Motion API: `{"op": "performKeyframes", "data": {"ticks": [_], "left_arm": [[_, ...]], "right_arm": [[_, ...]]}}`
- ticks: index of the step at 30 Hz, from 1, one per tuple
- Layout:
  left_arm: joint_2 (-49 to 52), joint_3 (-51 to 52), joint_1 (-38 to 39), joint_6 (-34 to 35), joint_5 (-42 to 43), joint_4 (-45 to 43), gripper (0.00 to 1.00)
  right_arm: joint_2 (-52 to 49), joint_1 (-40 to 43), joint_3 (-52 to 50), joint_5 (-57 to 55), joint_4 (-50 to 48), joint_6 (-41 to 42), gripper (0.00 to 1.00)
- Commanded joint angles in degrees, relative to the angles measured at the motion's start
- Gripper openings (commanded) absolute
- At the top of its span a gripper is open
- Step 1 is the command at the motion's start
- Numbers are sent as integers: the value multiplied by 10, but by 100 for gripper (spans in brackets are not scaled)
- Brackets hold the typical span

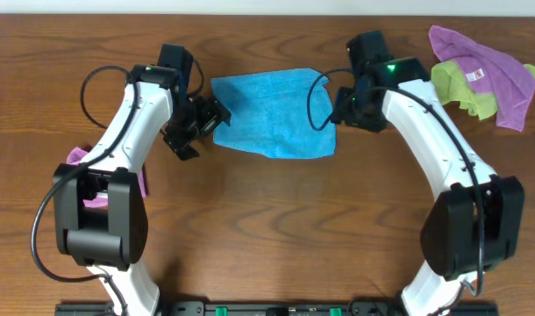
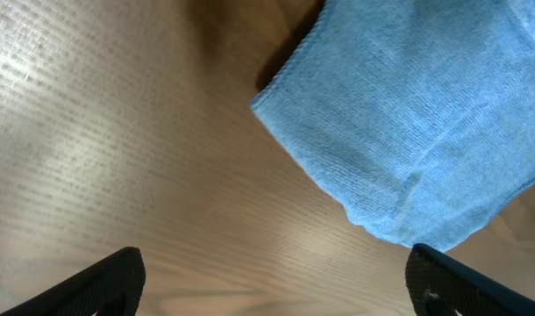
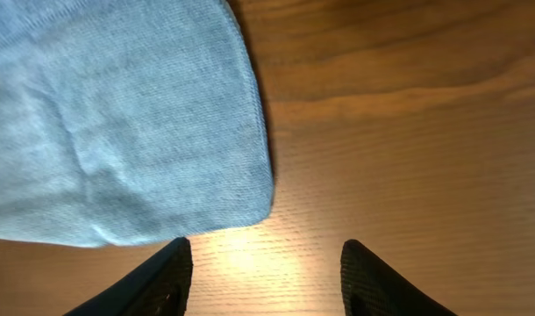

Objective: Fold the cloth

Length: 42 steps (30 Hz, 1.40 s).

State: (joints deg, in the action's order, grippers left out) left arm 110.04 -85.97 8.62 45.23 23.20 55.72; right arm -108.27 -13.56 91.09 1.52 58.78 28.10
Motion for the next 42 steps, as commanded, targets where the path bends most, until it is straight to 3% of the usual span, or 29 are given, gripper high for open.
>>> {"op": "performKeyframes", "data": {"ticks": [1, 23, 36, 40, 42], "left_arm": [[-4, -4, -4, 15, 2, 12, 96], [-4, -4, -4, 10, 69, 38, 96], [-4, -4, -4, -16, 62, 34, 95], [-4, -4, -4, -29, 62, 29, 95], [-4, -4, -4, -32, 61, 24, 95]], "right_arm": [[-8, 16, -34, 70, -16, 12, 55], [-8, 21, -201, 125, -183, 21, 54], [-50, 21, -211, 136, -226, 27, 51], [-61, 18, -211, 137, -240, 30, 32], [-61, 17, -211, 137, -248, 31, 16]]}}
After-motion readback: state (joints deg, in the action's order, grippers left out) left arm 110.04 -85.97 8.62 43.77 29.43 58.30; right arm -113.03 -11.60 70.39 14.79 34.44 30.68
